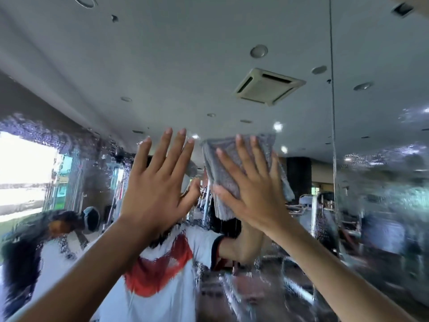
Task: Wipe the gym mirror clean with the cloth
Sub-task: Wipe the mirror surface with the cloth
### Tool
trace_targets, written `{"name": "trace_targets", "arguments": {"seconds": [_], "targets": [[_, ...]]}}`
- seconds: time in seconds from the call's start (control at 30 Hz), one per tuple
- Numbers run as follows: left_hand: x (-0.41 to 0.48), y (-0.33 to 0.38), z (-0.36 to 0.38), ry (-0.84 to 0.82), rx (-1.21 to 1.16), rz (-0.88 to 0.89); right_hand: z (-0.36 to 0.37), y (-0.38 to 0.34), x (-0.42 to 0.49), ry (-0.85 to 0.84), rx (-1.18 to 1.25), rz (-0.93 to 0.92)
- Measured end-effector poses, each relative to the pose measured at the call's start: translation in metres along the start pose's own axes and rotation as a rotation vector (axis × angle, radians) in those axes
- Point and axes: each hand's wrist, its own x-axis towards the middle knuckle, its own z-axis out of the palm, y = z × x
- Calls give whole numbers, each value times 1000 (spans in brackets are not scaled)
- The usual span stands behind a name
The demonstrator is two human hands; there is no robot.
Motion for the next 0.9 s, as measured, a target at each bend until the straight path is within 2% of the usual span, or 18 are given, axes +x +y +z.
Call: {"name": "trace_targets", "arguments": {"seconds": [0.07,0.13,0.27,0.33,0.4,0.47,0.57,0.63,0.73,0.8,0.83,0.9], "targets": [[-1,0,0,-9,7,0,2,13,-33,-27,-39,-144],[-2,0,1,-3,17,0,2,40,-47,-47,-56,-111],[-4,5,1,1,12,-32,-4,58,-5,-14,40,404],[-8,7,1,-8,10,-42,-5,37,18,13,78,528],[-13,6,0,-14,17,-47,-4,9,18,17,65,432],[-14,5,0,-20,19,-42,0,-10,-6,-2,26,230],[-14,4,0,-23,11,-39,3,3,-47,-13,-31,-36],[-15,6,0,-25,6,-49,4,28,-51,-14,-44,17],[-15,8,1,-14,10,-60,3,40,-24,17,16,357],[-16,8,1,-7,15,-60,3,24,-6,41,34,495],[-16,8,1,-6,11,-60,3,12,-4,36,34,497],[-16,7,0,-5,3,-59,5,-11,-15,17,25,351]]}}
